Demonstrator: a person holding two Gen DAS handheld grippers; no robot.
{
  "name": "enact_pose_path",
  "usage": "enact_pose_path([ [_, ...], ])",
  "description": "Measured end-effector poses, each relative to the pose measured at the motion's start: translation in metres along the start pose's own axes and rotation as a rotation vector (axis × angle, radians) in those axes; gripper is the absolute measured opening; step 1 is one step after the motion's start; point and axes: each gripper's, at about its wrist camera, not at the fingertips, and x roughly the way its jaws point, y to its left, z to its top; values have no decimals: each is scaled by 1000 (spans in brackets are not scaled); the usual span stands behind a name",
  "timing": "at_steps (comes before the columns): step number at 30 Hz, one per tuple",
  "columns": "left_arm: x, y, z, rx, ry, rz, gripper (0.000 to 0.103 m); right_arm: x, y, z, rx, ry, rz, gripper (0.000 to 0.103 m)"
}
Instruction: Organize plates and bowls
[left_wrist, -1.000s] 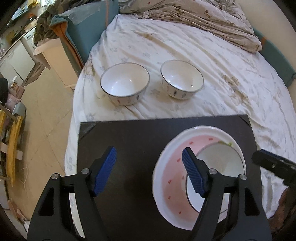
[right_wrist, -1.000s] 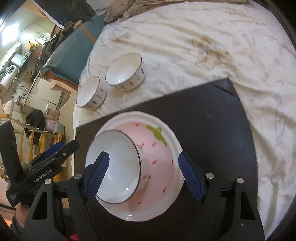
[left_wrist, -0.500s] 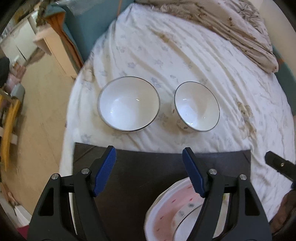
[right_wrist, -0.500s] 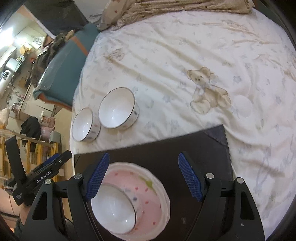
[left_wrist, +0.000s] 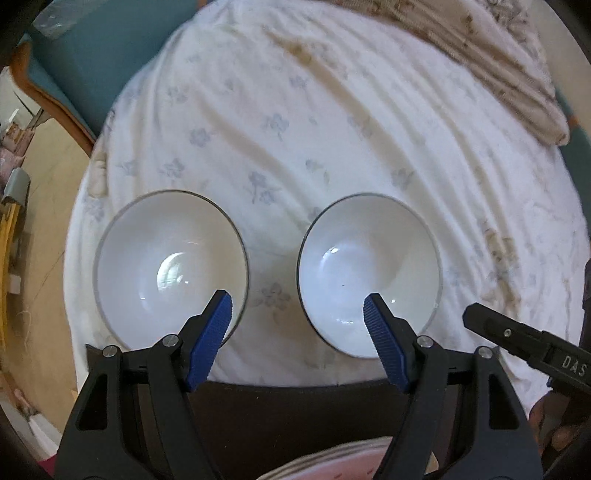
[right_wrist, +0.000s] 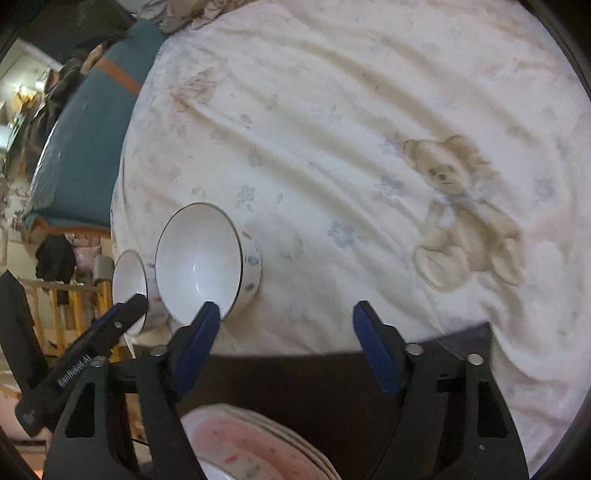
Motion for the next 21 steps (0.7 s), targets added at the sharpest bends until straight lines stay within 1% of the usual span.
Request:
enact_pose_path([
  [4,14,-3,2,-3,-1,26,70,24,2,7,8,25,26,56],
  [5,16,-3,2,0,-3,34,67,27,4,8,2,28,33,55],
  [7,21,-2,3,2,-4,45,61,36,8,8,-5,35,36,49],
  [8,24,-2,4,1,-5,52,56,39,10,8,-7,40,35,48],
  [9,25,-1,5,1,-6,61,50,42,11,8,-8,45,36,44],
  [11,27,-1,6,6,-7,90,44,49,14,8,-11,53,36,41],
  [12,28,-2,6,18,-4,105,44,50,16,8,-14,54,33,37],
  [13,28,-4,6,33,-3,125,44,53,19,9,-18,54,29,31],
  [15,25,-6,6,52,-19,168,46,55,22,9,-22,50,21,26],
  [16,22,-7,5,53,-25,171,46,56,25,8,-28,44,17,22],
  [18,13,-9,2,55,-60,161,46,56,28,7,-42,40,13,21],
  [20,5,-16,1,85,-101,156,46,57,28,6,-46,38,3,21],
  [21,1,-19,0,100,-115,151,46,57,27,6,-48,30,-1,18],
])
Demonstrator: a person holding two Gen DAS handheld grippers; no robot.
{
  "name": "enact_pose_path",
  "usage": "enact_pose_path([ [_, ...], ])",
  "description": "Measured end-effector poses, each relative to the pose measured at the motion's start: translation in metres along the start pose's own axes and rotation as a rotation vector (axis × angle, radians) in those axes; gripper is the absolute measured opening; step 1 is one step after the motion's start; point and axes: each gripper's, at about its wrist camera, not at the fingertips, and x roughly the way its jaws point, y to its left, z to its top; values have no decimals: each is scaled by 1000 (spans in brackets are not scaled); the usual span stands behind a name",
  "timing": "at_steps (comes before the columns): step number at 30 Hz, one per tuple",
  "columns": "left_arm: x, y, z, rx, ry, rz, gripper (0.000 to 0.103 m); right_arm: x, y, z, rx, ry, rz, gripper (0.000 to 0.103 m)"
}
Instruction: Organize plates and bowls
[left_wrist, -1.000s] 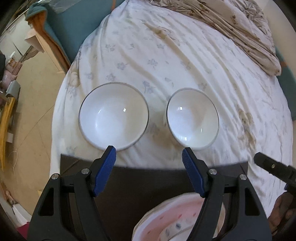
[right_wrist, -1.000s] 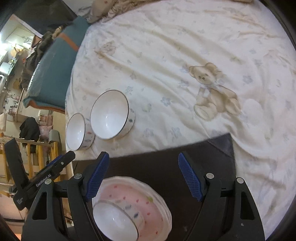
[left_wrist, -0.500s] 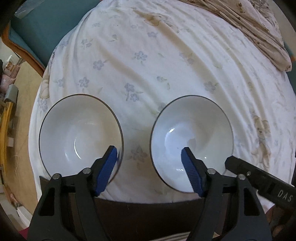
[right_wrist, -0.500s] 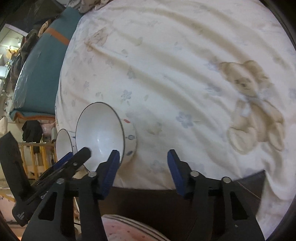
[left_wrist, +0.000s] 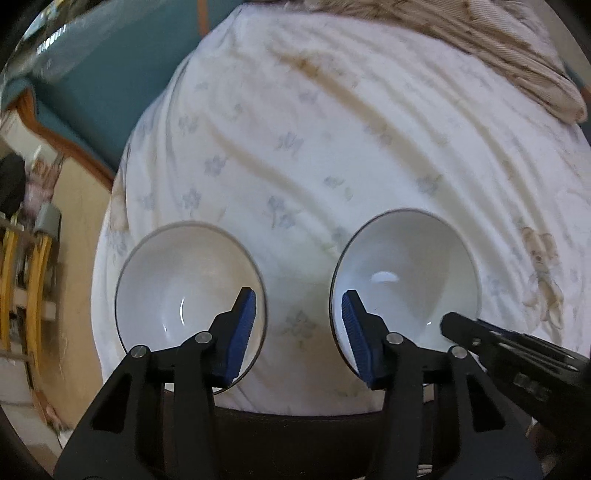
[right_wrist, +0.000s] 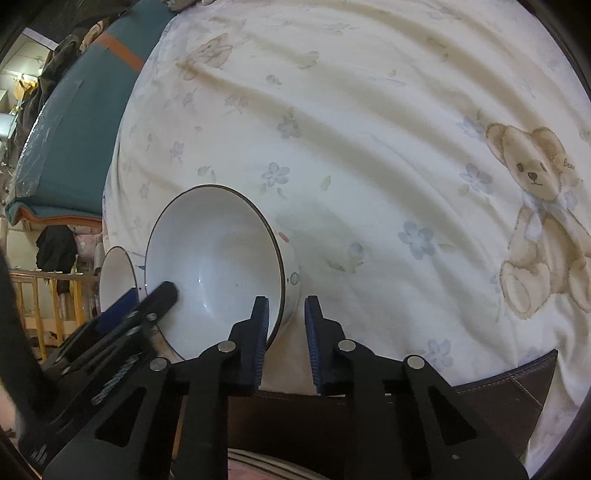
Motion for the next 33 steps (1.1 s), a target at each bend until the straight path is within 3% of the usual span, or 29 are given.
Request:
enact_pose_path([
  [1,-3,-3,0,8,-10,-22,46,1,0,0,-2,-4,-2,12],
  [3,0,-9,2,27,13,-78,44,2,-1,-1,-5,-19,-22,10],
  [7,20,-14,3,-29,125,-107,39,3,-3,-4,-15,-44,-22,7],
  [9,26,-20,4,-27,155,-129,28,2,-5,-6,-15,-46,-28,6],
  [13,33,-37,6,12,181,-158,27,-6,-16,-9,-9,-64,-55,5],
  [15,39,-45,8,50,191,-159,10,-11,-26,-9,15,-68,-68,5],
  [25,36,-50,11,79,179,-133,8,-7,-33,-7,23,-39,-57,8],
  [33,1,-49,3,105,148,-129,9,-27,-22,-23,-34,-82,-50,8],
])
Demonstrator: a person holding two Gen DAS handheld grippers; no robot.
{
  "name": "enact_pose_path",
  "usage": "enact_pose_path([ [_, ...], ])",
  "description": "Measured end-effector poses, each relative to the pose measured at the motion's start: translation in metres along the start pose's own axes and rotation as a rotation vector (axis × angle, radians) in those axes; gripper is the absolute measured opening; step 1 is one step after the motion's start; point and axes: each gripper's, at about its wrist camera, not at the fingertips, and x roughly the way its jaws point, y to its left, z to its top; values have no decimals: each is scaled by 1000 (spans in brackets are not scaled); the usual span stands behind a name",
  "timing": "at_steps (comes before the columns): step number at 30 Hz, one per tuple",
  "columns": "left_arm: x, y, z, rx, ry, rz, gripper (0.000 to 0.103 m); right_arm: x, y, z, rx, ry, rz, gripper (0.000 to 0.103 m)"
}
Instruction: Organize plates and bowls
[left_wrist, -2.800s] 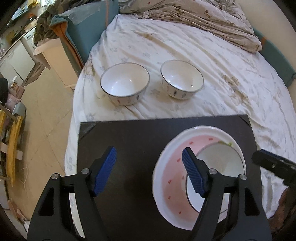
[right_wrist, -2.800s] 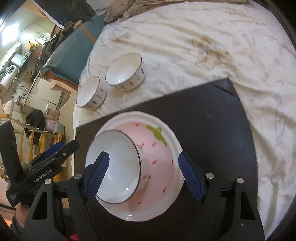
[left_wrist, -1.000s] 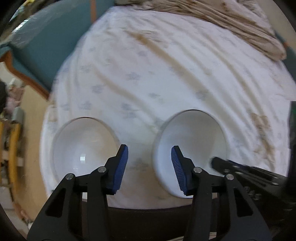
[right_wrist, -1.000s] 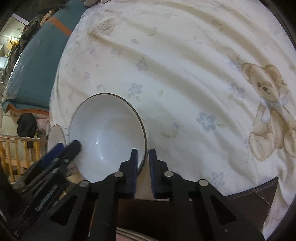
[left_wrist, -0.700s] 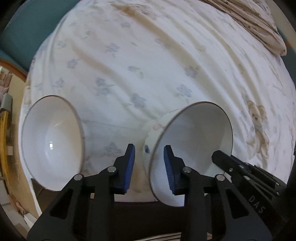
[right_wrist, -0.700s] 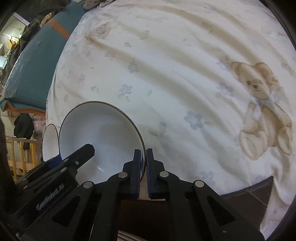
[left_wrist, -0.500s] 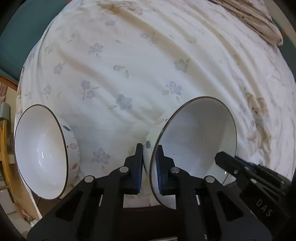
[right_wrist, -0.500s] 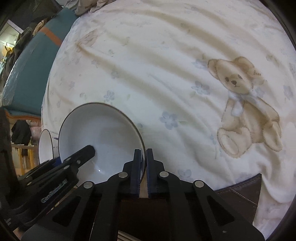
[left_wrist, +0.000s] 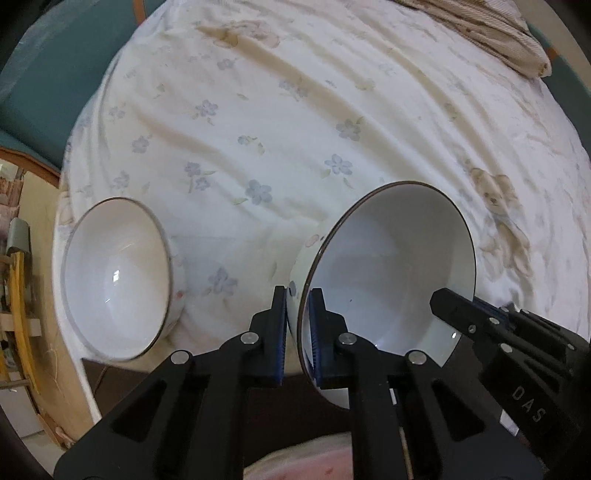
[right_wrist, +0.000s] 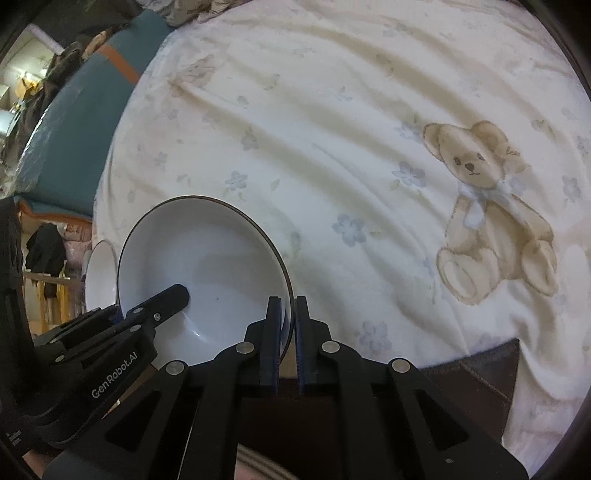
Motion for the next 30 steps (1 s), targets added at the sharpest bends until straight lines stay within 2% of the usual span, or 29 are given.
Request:
enact_pose_path([
  [4,-33,-2,-16,8,-38,-15,9,-23,10,-13,-21,-24,23,8],
  [10,-96,4,-57,34,-110,-13,9,-74,28,-44,-59,-78,57,8],
  [18,-147,6,-94,50,-168,-7,9,-127,54,-80,-119,-124,51,9],
  [26,-178,22,-147,40,-209,-77,10,-168,69,-122,-154,-167,83,9],
  [30,-173,39,-183,3,-198,-124,10,-175,72,-152,-175,-175,125,10],
])
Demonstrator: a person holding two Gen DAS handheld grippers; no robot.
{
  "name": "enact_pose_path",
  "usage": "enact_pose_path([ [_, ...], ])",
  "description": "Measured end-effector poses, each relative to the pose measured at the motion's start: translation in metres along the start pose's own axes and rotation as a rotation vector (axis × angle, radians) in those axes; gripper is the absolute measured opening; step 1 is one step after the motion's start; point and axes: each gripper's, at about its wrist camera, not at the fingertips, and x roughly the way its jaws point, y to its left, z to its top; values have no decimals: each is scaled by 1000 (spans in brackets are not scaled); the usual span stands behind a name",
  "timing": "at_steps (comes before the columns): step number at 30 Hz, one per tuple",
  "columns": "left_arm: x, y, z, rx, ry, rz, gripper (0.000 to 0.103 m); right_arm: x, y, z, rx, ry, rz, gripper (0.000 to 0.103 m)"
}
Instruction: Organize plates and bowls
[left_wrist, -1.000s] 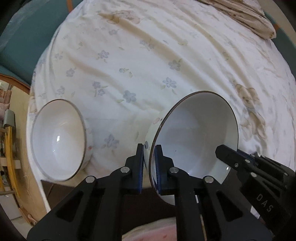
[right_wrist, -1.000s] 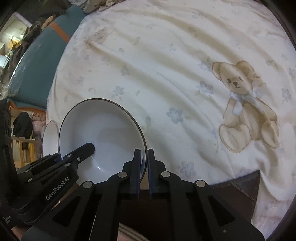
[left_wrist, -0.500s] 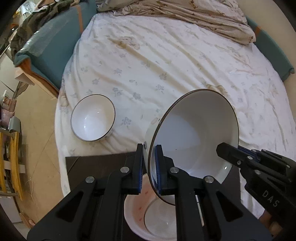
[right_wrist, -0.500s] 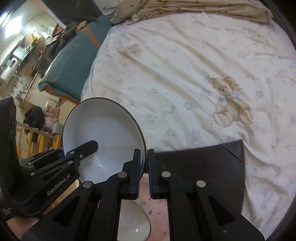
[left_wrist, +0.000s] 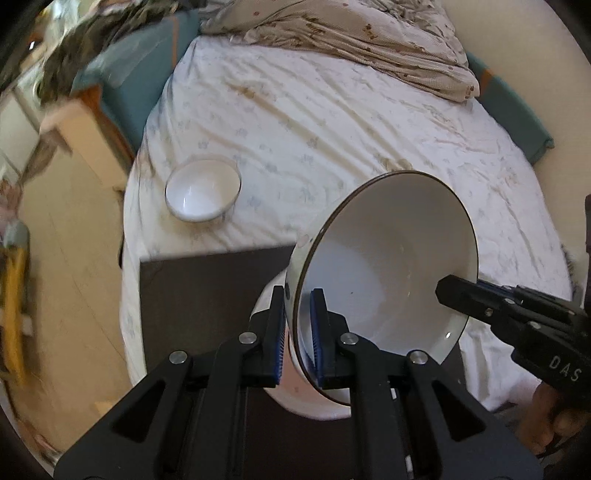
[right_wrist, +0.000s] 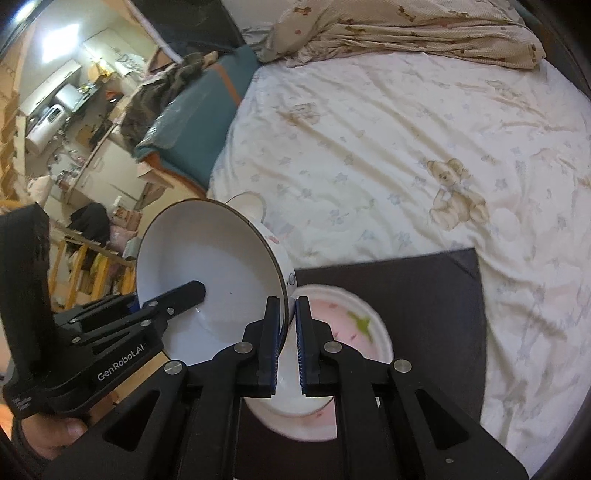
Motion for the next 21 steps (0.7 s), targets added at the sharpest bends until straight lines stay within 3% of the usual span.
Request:
enact_pose_path([
  [8,8,7,-35,-1,22,-31,9,6,13,-50,-47,37,25,12],
  [13,21,-1,-36,32,26,-18,9,9,1,-71,-51,-12,41,12],
  [21,34,-6,-32,26,15,-40,9,15,-19,-75,-20,-35,66,13],
])
